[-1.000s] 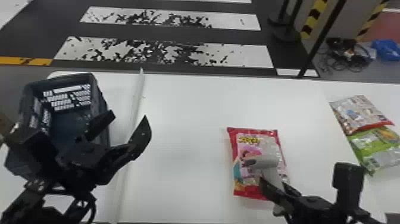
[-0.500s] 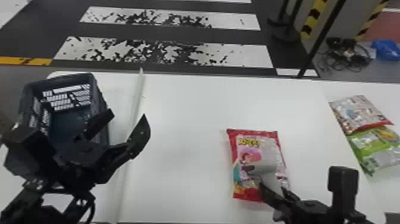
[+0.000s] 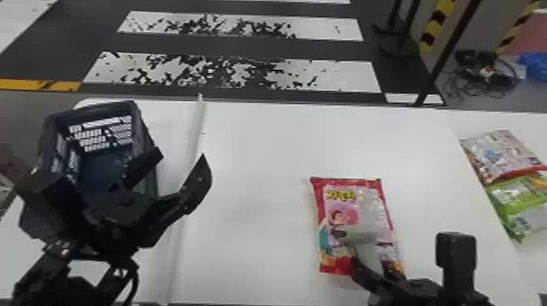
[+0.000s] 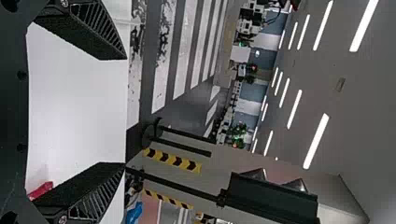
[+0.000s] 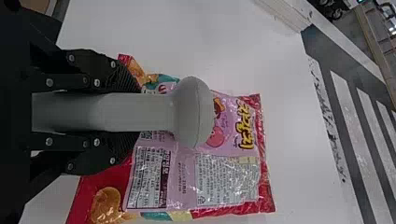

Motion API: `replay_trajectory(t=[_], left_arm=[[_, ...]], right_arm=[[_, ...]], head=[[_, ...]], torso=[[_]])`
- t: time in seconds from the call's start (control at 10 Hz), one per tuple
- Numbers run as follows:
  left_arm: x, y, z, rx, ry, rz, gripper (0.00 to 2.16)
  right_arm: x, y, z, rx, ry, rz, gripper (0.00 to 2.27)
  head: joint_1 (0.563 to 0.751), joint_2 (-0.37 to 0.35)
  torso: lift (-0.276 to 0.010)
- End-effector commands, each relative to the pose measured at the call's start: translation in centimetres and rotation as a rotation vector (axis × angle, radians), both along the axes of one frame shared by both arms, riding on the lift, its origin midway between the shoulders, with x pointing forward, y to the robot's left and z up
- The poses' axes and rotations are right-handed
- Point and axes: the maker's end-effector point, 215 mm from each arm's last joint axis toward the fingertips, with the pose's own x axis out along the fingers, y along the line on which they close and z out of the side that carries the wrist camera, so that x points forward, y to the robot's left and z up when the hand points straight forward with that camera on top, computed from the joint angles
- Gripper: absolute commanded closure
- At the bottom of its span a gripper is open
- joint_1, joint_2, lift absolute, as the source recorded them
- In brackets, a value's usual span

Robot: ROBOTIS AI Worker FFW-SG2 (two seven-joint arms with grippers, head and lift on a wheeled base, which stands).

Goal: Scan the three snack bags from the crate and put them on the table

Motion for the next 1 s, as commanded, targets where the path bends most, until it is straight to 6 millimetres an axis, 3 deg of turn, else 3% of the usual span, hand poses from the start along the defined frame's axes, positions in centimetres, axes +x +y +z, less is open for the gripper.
replay_trajectory(t=[0.0,0.2,0.4,0.7,0.9], left_arm=[[0.1,0.2,0.1,-0.001,-0.001,0.003,0.06],[0.1,0.2,0.2,-0.001,-0.003,0.002,0.06],[0.0,0.1,0.1,-0.001,0.000,0.000,0.06],[-0.1,0.1,0.3,0.003,-0.002,0.000,0.06],[-0.2,0.1,0.1,0.004,0.005,0.000,0.06]], right_arm=[[1.1,-0.6,1.7,0.019,-0.030,-0.018,2.24],[3.7,-3.8,4.0,0.033,-0.074,-0.086,2.24],[7.2,-9.6,4.9,0.008,-0.111,-0.184,2.24],[12.0,-19.0,3.4,-0.057,-0.120,-0.319,2.24],[13.2,-23.1,1.6,-0.110,-0.113,-0.369,2.24]], head=[[0.695,-0.010],[0.695,-0.015],[0.695,-0.069],[0.695,-0.196],[0.695,-0.255]], torso=[[-0.094],[-0.094],[-0.094],[-0.094],[-0.094]])
